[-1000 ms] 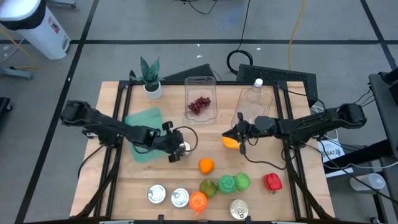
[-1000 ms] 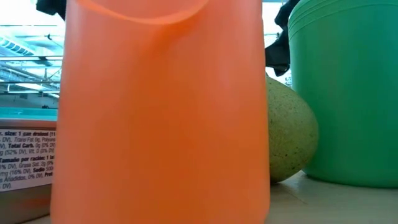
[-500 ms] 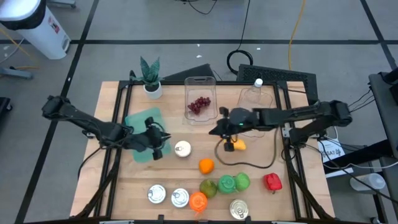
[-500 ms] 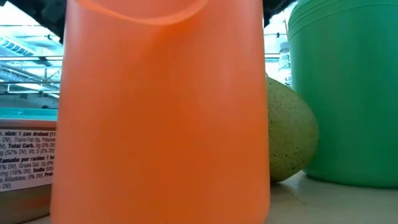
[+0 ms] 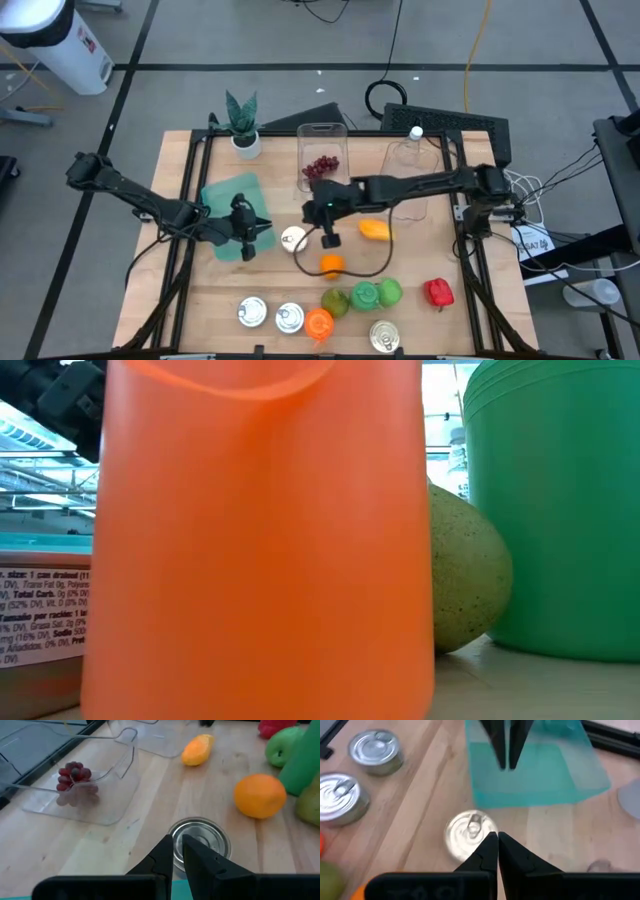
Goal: Pick & Place Food Item
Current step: Put the top left blue and pink tuna can into the blue bin
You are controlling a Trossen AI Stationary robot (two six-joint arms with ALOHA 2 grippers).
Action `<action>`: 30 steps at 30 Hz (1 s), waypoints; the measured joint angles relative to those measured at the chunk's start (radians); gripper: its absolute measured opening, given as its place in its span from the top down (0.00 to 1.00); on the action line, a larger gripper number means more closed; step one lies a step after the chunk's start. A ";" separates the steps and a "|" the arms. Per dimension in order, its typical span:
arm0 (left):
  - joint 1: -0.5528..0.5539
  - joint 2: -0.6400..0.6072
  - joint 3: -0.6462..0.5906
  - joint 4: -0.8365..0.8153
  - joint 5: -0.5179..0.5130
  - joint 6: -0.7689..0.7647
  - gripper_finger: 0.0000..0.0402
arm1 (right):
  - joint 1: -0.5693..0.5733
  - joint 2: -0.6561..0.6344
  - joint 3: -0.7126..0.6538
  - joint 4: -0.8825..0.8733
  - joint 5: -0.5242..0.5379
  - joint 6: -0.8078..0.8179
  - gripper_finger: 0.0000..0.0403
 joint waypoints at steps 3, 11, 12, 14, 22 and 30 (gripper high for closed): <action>0.000 0.000 0.000 -0.001 0.019 0.012 0.87 | 0.006 0.064 0.074 -0.066 0.003 -0.067 0.98; -0.010 0.000 0.000 -0.002 0.053 0.013 0.87 | 0.040 0.167 0.093 -0.074 0.156 -0.291 0.93; -0.017 0.000 0.000 -0.003 0.061 0.013 0.87 | 0.042 0.176 0.094 -0.069 0.160 -0.320 0.92; -0.031 0.000 0.000 -0.002 0.069 0.014 0.87 | 0.049 0.188 0.093 -0.077 0.155 -0.357 0.90; -0.081 0.000 0.000 -0.002 0.069 0.010 0.87 | 0.070 0.207 0.092 -0.063 0.159 -0.437 0.77; -0.123 0.000 0.000 -0.001 0.069 0.007 0.87 | 0.071 0.207 0.086 -0.129 0.128 -0.573 0.70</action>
